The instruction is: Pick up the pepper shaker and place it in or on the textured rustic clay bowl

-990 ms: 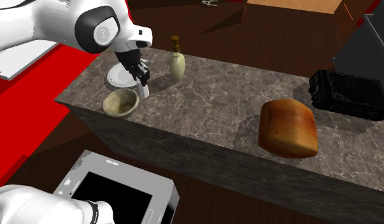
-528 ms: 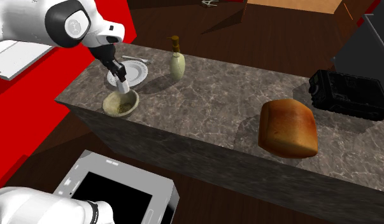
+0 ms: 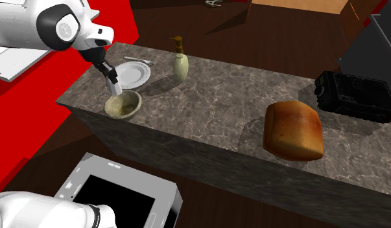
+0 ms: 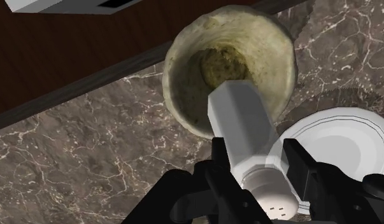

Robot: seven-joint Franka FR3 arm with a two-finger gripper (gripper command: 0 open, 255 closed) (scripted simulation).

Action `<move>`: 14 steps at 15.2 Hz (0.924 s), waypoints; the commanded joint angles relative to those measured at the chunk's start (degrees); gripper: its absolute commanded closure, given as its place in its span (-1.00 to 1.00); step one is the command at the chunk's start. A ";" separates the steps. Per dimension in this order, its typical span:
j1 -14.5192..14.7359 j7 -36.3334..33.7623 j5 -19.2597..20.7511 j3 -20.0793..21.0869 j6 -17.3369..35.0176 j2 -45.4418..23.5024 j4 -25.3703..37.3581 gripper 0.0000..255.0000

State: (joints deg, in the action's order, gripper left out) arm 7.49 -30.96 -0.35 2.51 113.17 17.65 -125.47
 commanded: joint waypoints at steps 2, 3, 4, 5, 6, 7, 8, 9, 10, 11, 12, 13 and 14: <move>0.02 -0.05 -0.01 0.04 2.44 -0.18 -2.24 1.00; 0.02 -0.06 -0.01 0.05 3.22 -0.32 -2.88 1.00; 0.02 -0.07 0.00 0.06 4.01 -0.47 -3.52 1.00; 0.02 -0.08 0.00 0.07 4.80 -0.64 -4.14 1.00; 0.02 -0.09 0.01 0.08 5.59 -0.82 -4.75 1.00; 0.02 -0.10 0.01 0.08 6.38 -1.01 -5.35 1.00; 0.02 -0.11 0.02 0.09 7.18 -1.22 -5.94 1.00; 0.02 -0.12 0.02 0.10 7.97 -1.44 -6.52 1.00; 0.02 -0.13 0.03 0.11 8.77 -1.67 -7.08 1.00; 0.02 -0.14 0.04 0.12 9.58 -1.92 -7.64 1.00; 0.02 -0.15 0.05 0.13 10.38 -2.18 -8.18 1.00; 0.02 -0.16 0.05 0.14 10.87 -2.34 -8.50 1.00; 0.02 -0.16 0.05 0.14 10.87 -2.34 -8.51 1.00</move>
State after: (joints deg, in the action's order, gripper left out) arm 7.50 -31.07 -0.29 2.62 123.66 15.39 -133.72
